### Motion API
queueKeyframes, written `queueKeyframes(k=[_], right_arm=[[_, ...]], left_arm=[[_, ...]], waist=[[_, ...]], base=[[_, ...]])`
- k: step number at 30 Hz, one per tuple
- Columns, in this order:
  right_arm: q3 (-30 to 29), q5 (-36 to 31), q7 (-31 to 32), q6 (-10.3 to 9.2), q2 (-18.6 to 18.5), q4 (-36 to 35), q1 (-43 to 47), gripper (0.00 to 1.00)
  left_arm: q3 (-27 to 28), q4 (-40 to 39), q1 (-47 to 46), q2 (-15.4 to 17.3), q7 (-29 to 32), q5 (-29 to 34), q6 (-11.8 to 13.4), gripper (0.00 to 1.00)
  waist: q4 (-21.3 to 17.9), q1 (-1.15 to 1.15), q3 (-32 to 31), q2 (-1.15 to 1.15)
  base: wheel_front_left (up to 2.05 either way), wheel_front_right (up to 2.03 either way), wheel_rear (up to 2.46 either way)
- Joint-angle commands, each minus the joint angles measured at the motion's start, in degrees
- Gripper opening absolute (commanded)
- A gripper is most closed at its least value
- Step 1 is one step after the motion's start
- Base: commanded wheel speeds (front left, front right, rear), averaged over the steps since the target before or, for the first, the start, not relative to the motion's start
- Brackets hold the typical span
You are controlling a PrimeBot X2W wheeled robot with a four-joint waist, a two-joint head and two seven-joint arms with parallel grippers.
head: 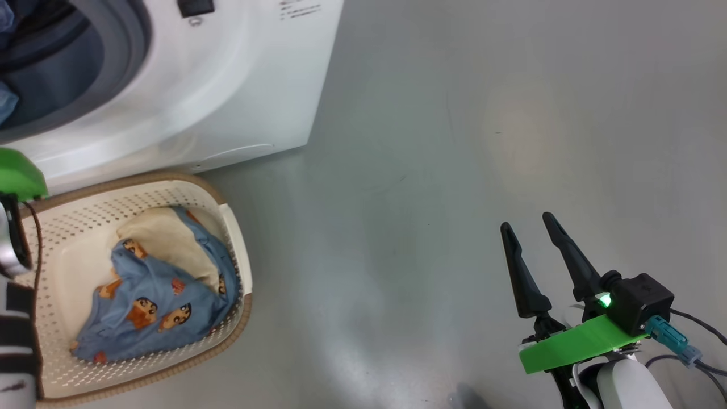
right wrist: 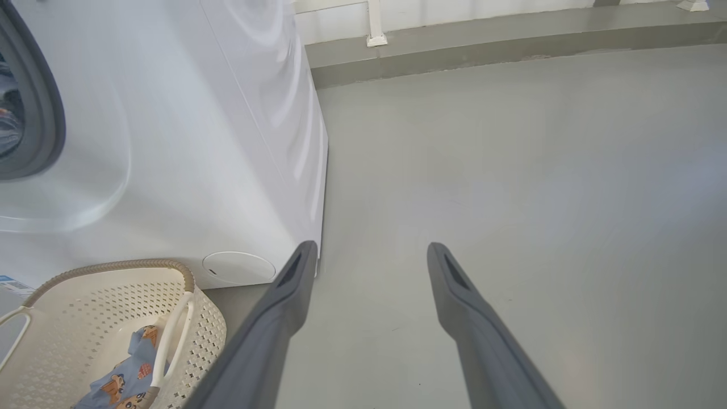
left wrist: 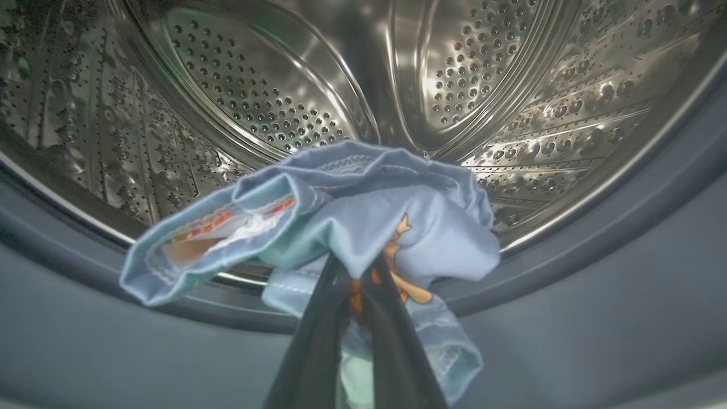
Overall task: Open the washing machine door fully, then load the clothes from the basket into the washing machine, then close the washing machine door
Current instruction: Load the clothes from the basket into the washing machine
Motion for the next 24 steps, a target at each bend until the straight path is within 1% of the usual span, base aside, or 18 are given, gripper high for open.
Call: queueKeyframes(k=[1, 11, 17, 20, 22, 24], right_arm=[[1.60, 0.97, -0.28, 0.09, -0.17, -0.90, 1.26, 1.00], [2.41, 1.63, -0.28, 0.09, -0.16, -0.69, 2.39, 1.00], [2.41, 1.41, -0.28, 0.09, -0.16, -0.74, 3.34, 1.00], [2.31, 1.20, -0.28, 0.09, -0.16, -0.87, 3.76, 1.00], [2.07, 1.16, -0.28, 0.09, -0.16, -1.09, 3.97, 1.00], [1.88, 1.19, -0.28, 0.09, -0.16, -1.26, 4.19, 1.00]], left_arm=[[0.81, 0.52, -2.15, 3.26, 0.47, 0.72, -0.03, 0.00], [-0.11, 8.41, -10.65, 6.64, 0.93, 1.62, 0.21, 0.00], [-0.67, 14.68, -16.67, 8.67, 0.96, 1.91, 0.27, 0.00], [-1.04, 17.32, -19.61, 9.10, 0.89, 1.72, -0.15, 0.00], [-1.32, 18.22, -21.69, 9.08, 0.62, 1.34, -0.93, 0.00], [-1.33, 18.83, -23.60, 9.02, 0.25, 0.97, -1.09, 0.00]], waist=[[-0.96, 0.00, -0.11, 0.00], [-3.20, 0.00, 0.82, 0.00], [-4.08, 0.00, 2.25, 0.00], [-4.36, 0.00, 3.04, 0.00], [-4.52, 0.00, 3.64, 0.00], [-4.65, 0.00, 4.11, 0.00]], base=[[0.00, 0.00, 0.00], [0.00, 0.00, 0.00], [0.00, 0.00, 0.00], [0.00, 0.00, 0.00], [0.00, 0.00, 0.00], [0.00, 0.00, 0.00]])
